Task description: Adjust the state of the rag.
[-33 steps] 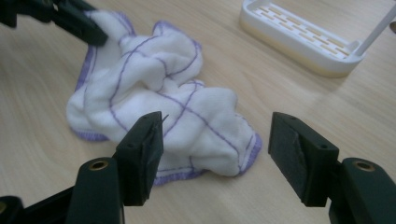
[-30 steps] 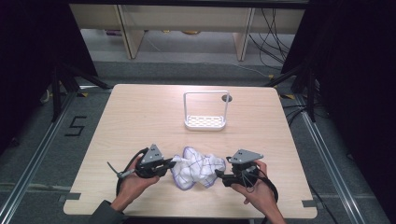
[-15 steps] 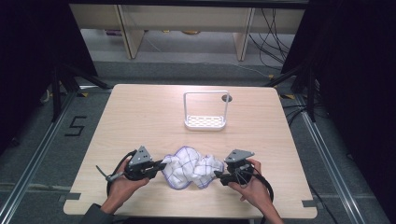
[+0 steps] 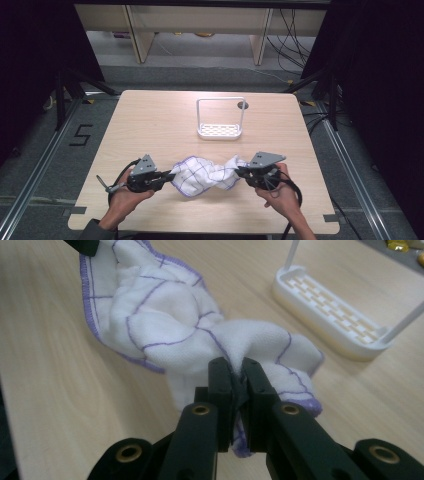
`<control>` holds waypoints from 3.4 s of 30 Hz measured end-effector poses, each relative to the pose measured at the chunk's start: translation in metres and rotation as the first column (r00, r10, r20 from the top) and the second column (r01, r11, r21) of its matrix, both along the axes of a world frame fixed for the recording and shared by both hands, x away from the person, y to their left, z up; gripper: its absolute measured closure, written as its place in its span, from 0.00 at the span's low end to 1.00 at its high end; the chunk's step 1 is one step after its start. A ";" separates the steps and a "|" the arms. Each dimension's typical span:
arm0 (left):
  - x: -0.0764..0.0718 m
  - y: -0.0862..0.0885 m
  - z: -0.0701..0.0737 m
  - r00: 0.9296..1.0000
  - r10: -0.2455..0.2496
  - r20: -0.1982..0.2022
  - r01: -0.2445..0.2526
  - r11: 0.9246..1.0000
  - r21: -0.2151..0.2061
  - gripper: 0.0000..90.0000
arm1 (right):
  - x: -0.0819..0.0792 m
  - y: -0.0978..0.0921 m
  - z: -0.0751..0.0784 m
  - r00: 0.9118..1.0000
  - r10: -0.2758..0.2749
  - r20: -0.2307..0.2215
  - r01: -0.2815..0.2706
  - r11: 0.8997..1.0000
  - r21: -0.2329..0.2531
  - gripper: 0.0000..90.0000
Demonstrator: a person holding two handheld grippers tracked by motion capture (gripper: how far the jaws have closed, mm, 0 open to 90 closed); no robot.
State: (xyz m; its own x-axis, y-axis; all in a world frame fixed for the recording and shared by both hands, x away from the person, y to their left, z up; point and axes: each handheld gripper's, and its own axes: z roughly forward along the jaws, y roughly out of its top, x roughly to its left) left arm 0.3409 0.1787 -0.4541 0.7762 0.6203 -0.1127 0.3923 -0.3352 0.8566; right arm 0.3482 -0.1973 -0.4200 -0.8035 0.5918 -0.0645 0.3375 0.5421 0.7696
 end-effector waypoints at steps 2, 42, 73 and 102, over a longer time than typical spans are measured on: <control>-0.002 0.006 0.010 1.000 -0.006 0.011 0.007 0.999 -0.032 0.94 | -0.006 -0.010 0.018 1.000 -0.004 0.012 0.004 1.000 0.006 0.95; 0.064 -0.004 -0.044 0.985 0.101 -0.138 -0.099 0.995 0.023 0.89 | 0.022 0.031 -0.070 0.989 -0.007 -0.146 -0.008 0.995 -0.102 0.64; -0.018 -0.003 0.018 0.986 -0.130 -0.106 0.127 0.991 -0.033 0.90 | -0.031 -0.010 0.085 0.997 0.069 -0.019 -0.067 0.994 0.092 0.99; 0.061 0.015 -0.039 0.965 0.159 -0.208 -0.152 0.987 0.049 0.55 | 0.148 0.038 -0.012 0.957 -0.251 -0.146 0.242 0.967 -0.079 0.64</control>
State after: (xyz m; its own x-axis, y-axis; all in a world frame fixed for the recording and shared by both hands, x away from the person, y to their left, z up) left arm 0.4021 0.1934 -0.4930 0.6308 0.7375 -0.2412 0.6121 -0.2818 0.7388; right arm 0.4962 -0.1598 -0.4323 -0.6359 0.7717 0.0074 0.5783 0.4701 0.6668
